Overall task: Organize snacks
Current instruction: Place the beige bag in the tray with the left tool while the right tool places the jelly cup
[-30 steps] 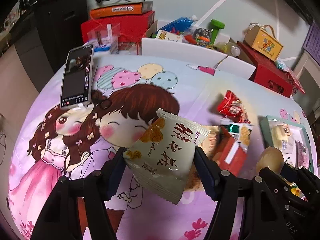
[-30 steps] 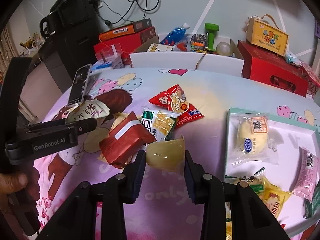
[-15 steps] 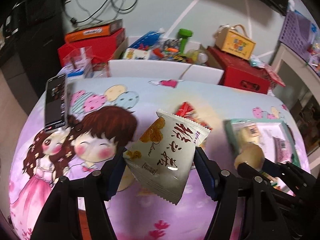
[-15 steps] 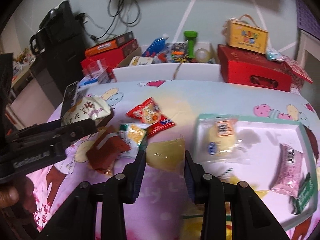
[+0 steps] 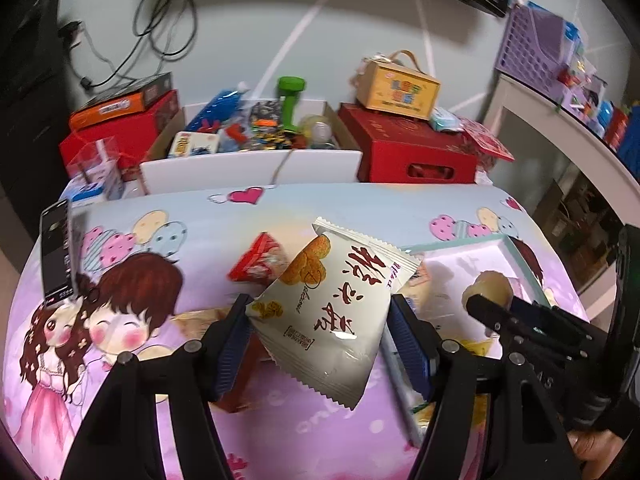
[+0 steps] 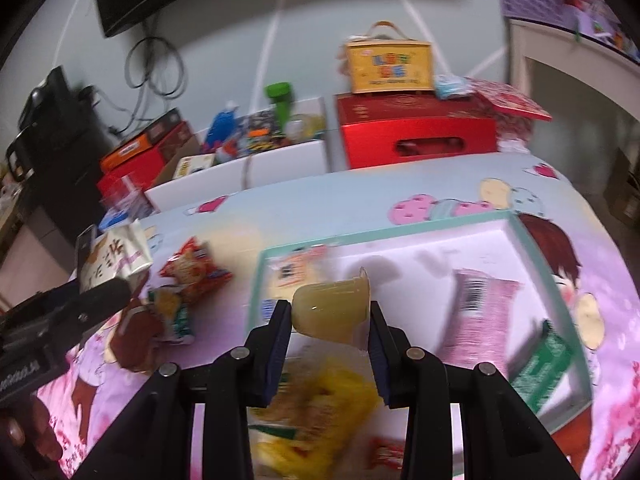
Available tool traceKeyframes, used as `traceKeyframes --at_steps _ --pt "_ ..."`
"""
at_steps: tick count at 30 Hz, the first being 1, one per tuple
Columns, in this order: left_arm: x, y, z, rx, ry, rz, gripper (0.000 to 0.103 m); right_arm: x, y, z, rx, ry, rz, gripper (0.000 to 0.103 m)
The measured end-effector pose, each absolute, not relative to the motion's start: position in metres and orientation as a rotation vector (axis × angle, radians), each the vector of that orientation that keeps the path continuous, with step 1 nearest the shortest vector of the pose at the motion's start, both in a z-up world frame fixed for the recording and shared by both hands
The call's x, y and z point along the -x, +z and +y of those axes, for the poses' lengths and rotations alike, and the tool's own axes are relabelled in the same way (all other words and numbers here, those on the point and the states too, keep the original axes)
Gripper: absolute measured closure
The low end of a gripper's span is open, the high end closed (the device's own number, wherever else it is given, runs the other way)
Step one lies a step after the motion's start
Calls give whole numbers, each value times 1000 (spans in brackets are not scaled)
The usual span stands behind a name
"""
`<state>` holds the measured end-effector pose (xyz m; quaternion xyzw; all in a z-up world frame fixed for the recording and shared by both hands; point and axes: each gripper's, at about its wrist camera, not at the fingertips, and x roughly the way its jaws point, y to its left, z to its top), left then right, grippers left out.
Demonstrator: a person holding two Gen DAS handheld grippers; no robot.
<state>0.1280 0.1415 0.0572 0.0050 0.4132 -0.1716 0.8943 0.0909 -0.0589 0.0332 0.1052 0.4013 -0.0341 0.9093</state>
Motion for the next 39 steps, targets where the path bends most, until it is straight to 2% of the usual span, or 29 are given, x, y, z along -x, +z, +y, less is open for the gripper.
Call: traceKeyframes --at_steps 15,23,39 --pt "-115 39 40 -136 -520 881 34 -66 30 -143 -329 -227 816 64" --pt "-112 21 -1 -193 -572 910 34 -66 26 -152 -348 -233 819 64" --pt "-119 7 -8 -209 -554 951 32 -73 17 -147 -341 -211 846 63"
